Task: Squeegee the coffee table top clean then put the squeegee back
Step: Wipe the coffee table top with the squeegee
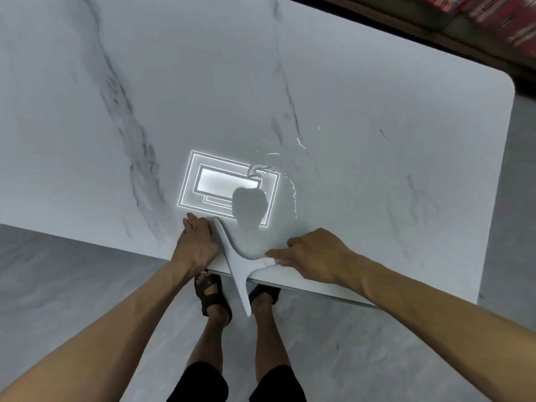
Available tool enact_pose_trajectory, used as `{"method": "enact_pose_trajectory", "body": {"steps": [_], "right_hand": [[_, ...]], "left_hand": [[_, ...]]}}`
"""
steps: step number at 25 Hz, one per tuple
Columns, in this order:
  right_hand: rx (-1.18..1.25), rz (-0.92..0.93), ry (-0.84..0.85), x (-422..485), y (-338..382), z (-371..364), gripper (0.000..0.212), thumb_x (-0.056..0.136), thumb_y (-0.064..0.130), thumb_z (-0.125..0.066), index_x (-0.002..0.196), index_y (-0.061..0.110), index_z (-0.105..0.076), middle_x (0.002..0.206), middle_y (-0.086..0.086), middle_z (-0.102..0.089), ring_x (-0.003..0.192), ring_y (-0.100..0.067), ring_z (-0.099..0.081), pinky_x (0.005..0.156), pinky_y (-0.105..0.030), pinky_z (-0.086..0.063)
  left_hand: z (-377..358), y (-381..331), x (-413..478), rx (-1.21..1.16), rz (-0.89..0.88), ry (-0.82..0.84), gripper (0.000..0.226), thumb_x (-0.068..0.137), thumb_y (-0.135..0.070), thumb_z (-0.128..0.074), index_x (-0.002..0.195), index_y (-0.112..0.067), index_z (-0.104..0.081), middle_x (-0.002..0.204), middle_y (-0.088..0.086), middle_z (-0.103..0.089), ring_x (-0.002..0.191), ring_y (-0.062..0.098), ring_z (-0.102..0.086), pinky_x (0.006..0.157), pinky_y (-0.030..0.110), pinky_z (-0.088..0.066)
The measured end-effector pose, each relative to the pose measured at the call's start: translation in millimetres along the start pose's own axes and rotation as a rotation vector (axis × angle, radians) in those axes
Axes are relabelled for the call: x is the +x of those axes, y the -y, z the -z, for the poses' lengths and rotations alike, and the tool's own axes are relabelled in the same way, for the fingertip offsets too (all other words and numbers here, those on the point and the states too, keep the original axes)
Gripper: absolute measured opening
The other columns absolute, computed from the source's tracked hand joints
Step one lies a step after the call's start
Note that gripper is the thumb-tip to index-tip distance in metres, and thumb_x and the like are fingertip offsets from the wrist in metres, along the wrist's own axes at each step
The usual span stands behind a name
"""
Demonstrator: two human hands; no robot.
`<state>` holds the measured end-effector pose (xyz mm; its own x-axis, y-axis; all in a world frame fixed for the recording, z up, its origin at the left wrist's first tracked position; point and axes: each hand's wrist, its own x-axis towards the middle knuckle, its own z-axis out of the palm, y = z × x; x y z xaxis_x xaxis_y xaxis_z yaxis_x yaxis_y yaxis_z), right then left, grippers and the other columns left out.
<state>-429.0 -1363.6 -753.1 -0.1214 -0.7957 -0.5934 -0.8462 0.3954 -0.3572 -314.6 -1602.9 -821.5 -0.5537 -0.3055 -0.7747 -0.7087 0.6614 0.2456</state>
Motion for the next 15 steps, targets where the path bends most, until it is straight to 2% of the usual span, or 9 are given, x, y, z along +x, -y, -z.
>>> {"method": "enact_pose_trajectory", "body": {"steps": [4,6,8,12,15], "right_hand": [[0.010,-0.096,-0.042,-24,-33,2,0.039,0.101,0.047,-0.028,0.138,0.051,-0.039,0.109,0.003,-0.063,0.098,-0.023,-0.062,0.068,-0.028,-0.032],[-0.004,-0.158,-0.053,-51,-57,7,0.039,0.101,0.048,-0.026,0.138,0.054,-0.037,0.106,0.006,-0.064,0.097,-0.021,-0.063,0.069,-0.028,-0.036],[-0.020,-0.235,-0.049,-77,-78,13,0.039,0.101,0.048,-0.026,0.138,0.055,-0.037,0.101,0.008,-0.064,0.093,-0.019,-0.064,0.070,-0.029,-0.043],[-0.071,-0.386,-0.027,-116,-114,25,0.041,0.100,0.049,-0.024,0.138,0.055,-0.037,0.095,0.012,-0.062,0.091,-0.015,-0.063,0.067,-0.028,-0.043],[-0.118,-0.463,-0.019,-139,-125,40,0.041,0.099,0.052,-0.021,0.137,0.056,-0.037,0.093,0.014,-0.063,0.090,-0.014,-0.064,0.064,-0.028,-0.041]], "left_hand": [[2,-4,-1,-0.004,-0.006,0.039,0.043,0.078,0.001,-0.041,0.120,0.005,-0.040,0.155,0.036,-0.002,0.142,0.052,-0.017,0.110,0.054,-0.033],[1,-10,-1,0.009,0.012,0.062,0.043,0.080,-0.003,-0.043,0.122,0.006,-0.039,0.154,0.039,0.003,0.145,0.052,-0.002,0.115,0.053,-0.026],[1,-18,-2,0.030,0.036,0.076,0.046,0.082,-0.006,-0.043,0.127,0.005,-0.037,0.153,0.041,0.006,0.145,0.053,0.004,0.118,0.053,-0.020],[1,-22,-5,0.045,0.068,0.072,0.049,0.083,-0.007,-0.045,0.130,0.005,-0.035,0.153,0.041,0.006,0.145,0.053,0.005,0.119,0.052,-0.018],[0,-18,-6,0.016,0.065,0.044,0.041,0.080,-0.004,-0.045,0.120,0.004,-0.041,0.153,0.040,-0.003,0.144,0.052,-0.007,0.115,0.052,-0.026]]}}
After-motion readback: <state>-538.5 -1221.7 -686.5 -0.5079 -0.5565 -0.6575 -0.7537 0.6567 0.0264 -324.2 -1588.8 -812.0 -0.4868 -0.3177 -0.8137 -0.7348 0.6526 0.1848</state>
